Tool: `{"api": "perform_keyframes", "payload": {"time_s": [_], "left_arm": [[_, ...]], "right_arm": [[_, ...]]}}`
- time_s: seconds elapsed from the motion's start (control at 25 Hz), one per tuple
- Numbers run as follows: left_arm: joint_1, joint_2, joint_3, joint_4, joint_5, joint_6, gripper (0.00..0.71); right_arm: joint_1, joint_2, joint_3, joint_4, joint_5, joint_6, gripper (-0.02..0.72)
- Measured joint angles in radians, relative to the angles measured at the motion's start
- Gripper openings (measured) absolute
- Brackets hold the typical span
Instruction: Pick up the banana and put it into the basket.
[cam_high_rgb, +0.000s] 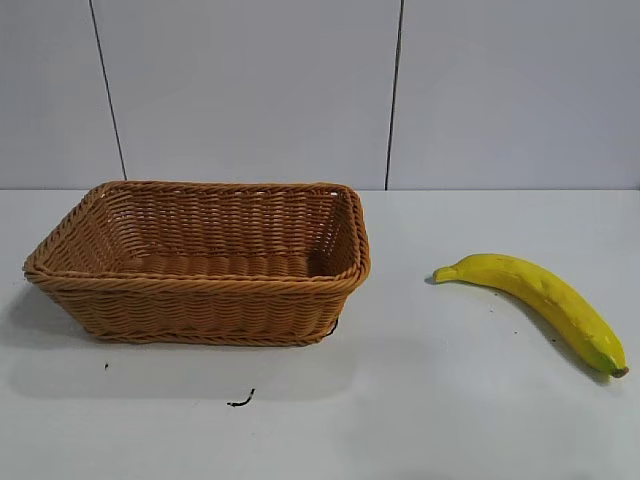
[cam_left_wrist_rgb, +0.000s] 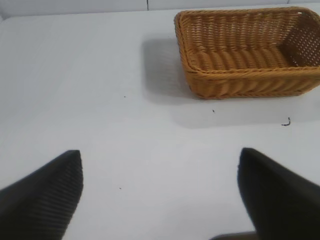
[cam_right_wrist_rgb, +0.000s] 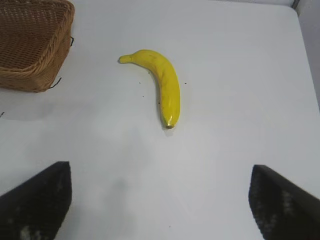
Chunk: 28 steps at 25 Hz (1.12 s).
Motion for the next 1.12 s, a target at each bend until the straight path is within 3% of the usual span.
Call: {"api": "perform_keyframes", "payload": {"time_s": [0.24, 0.56, 0.68, 0.88, 1.12], "left_arm": [[0.000, 0.000, 0.000, 0.000, 0.000, 0.000, 0.635], [0.000, 0.000, 0.000, 0.000, 0.000, 0.000, 0.635], [0.000, 0.000, 0.000, 0.000, 0.000, 0.000, 0.635], [0.000, 0.000, 0.000, 0.000, 0.000, 0.000, 0.635], [0.000, 0.000, 0.000, 0.000, 0.000, 0.000, 0.635]], "right_arm": [[0.000, 0.358, -0.176, 0.000, 0.011, -0.030, 0.656], [0.000, 0.683, -0.347, 0.000, 0.017, -0.205, 0.656], [0.000, 0.767, -0.356, 0.000, -0.021, -0.241, 0.656], [0.000, 0.857, -0.356, 0.003, -0.072, -0.244, 0.656], [0.000, 0.981, -0.356, 0.013, -0.207, -0.244, 0.656]]}}
